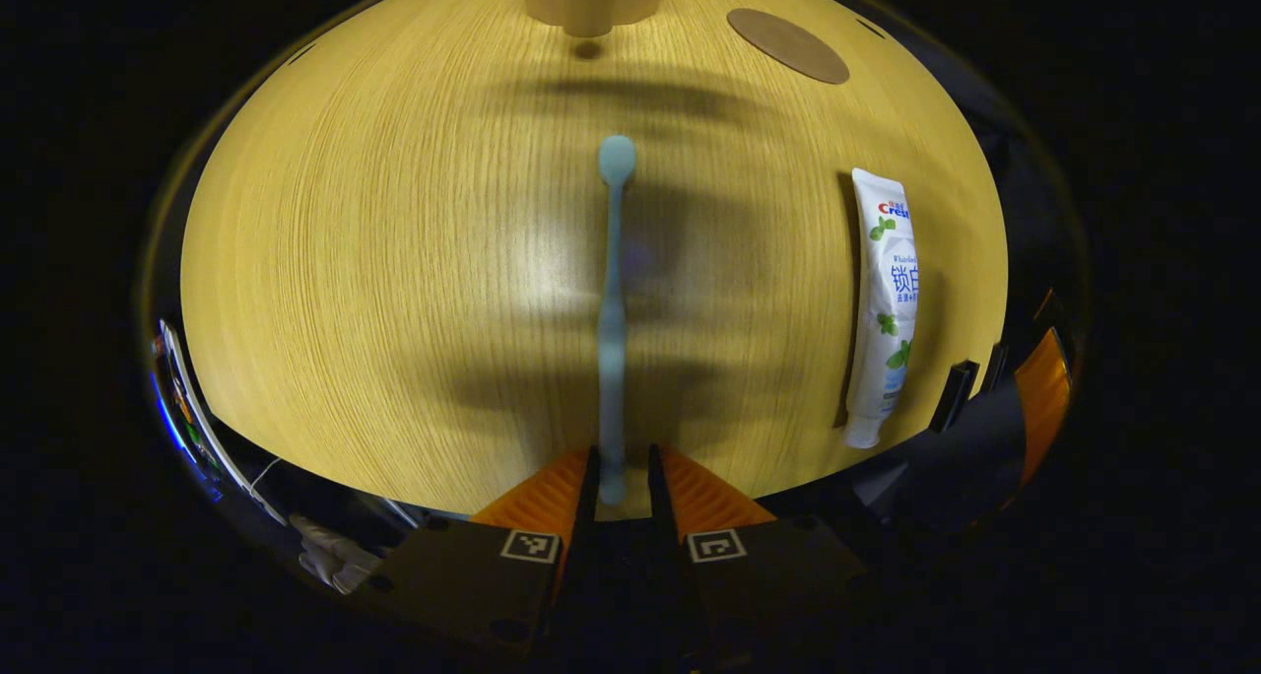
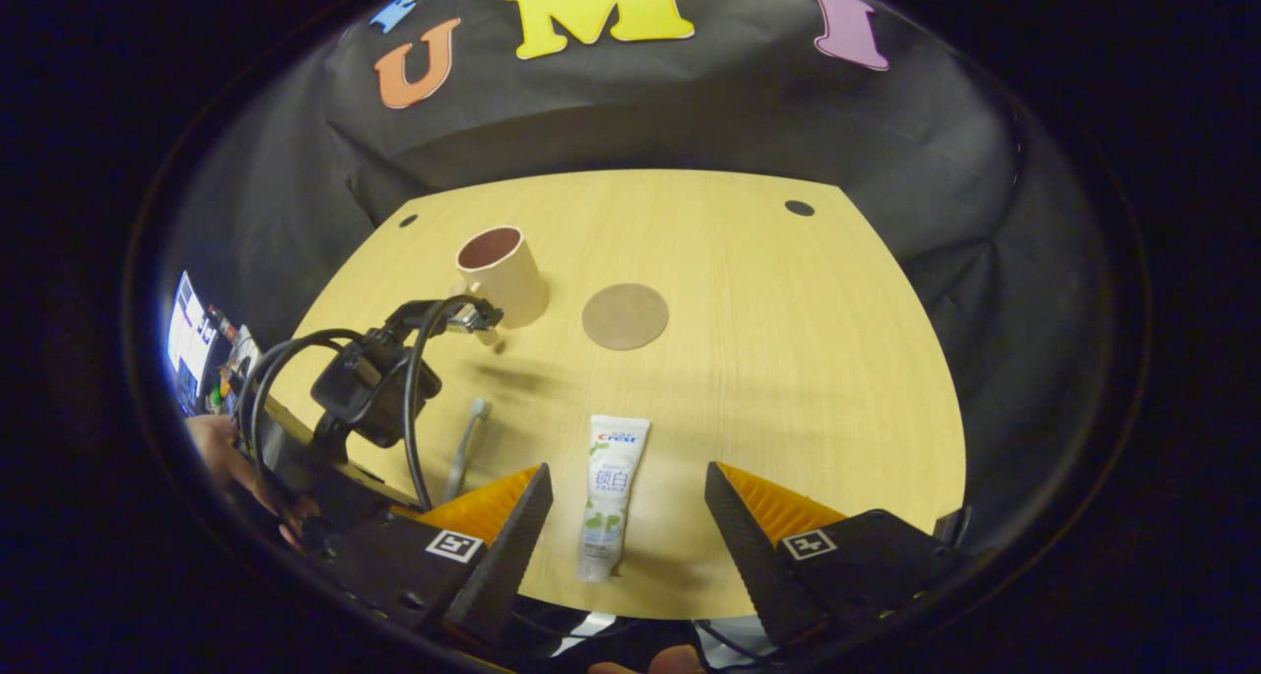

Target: Put the toothbrush and toothpaste on the desktop into the cup, then pick up the cup and place it on the coaster on the desktop.

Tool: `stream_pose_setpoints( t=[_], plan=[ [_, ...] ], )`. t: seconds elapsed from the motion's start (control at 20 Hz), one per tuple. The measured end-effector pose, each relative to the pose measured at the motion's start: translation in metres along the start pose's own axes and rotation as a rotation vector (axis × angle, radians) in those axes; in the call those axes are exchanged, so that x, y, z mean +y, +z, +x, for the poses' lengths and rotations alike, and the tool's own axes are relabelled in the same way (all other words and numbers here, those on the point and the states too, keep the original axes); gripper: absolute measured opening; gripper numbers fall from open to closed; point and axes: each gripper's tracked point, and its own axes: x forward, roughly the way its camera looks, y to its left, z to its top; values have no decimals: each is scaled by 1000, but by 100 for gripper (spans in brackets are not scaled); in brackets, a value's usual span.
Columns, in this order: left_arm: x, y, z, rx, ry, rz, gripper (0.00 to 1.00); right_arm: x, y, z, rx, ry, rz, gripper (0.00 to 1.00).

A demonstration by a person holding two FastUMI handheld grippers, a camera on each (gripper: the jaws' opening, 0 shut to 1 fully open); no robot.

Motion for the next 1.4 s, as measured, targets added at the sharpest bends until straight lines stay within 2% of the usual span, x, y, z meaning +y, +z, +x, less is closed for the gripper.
stream_pose_setpoints(
  t=[0.15, 0.3, 0.55, 0.8, 1.05, 1.25, 1.4],
  plan=[
    [-3, 2, 1, 3, -7, -13, 26, 0, -6, 2, 20, 0, 14, 94],
    [-8, -5, 1, 20, -25, 1, 14, -1, -10, 4, 43, 5, 25, 94],
    [-11, -2, -1, -32, -42, -6, 11, -4, -13, 13, 65, 15, 53, 96],
    [-4, 4, -35, -198, -80, -15, 9, -1, -29, 20, 140, 26, 60, 96],
    [7, 14, -78, -454, -89, 7, 9, 12, -47, 34, 265, 66, 112, 94],
    [14, 19, -107, -586, -119, -25, 9, 17, -68, 46, 405, 60, 167, 96],
    [23, 24, -120, -669, -116, -24, 9, 16, -80, 52, 503, 17, 207, 96]
  ],
)
